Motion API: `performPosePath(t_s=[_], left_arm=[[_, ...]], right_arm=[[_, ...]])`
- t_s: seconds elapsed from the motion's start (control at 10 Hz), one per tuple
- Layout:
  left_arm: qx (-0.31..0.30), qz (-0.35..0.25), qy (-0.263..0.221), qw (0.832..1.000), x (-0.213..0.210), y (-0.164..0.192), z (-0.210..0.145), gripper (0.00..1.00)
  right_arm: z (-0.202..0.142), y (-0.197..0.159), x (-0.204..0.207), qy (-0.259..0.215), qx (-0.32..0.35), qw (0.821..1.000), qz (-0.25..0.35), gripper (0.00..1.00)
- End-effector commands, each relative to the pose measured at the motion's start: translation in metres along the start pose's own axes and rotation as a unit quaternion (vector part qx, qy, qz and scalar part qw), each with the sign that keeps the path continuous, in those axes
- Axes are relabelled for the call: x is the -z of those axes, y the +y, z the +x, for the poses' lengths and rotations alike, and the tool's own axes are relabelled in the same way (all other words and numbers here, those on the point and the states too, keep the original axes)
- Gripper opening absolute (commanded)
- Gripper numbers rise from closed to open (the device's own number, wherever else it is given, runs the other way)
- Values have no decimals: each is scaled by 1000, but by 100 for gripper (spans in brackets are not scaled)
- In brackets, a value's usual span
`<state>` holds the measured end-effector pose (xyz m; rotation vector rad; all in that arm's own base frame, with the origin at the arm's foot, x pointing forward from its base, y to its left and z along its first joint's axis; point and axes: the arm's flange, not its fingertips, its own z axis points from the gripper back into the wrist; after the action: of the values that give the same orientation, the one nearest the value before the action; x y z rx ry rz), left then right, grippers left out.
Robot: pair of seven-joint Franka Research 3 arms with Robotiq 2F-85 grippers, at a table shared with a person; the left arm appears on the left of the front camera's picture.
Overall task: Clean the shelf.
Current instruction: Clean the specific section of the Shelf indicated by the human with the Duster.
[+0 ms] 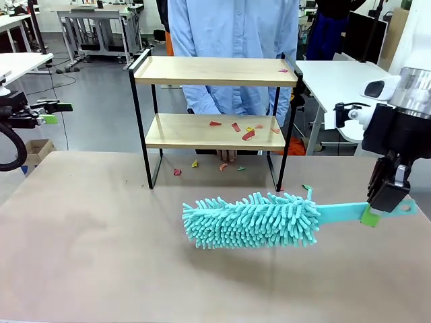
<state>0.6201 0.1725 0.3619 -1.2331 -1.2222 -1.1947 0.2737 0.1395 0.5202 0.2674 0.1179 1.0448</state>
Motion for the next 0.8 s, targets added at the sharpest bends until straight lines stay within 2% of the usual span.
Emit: performPosePath(t_s=[0.0,0.3,0.4,0.6,0.7], left_arm=[[4,0,-1,1000,0,-2,3,100],[4,0,-1,1000,0,-2,3,100],[4,0,-1,1000,0,-2,3,100],[4,0,-1,1000,0,-2,3,100],[4,0,-1,1000,0,-2,3,100]], right_arm=[[1,0,-1,-1,-1,1000,-1,13],[0,0,0,0,0,1000,0,13],[14,8,2,8,26,1000,-2,13],[39,36,6,-12,59,998,-8,13],[52,54,10,-30,115,993,-1,13]])
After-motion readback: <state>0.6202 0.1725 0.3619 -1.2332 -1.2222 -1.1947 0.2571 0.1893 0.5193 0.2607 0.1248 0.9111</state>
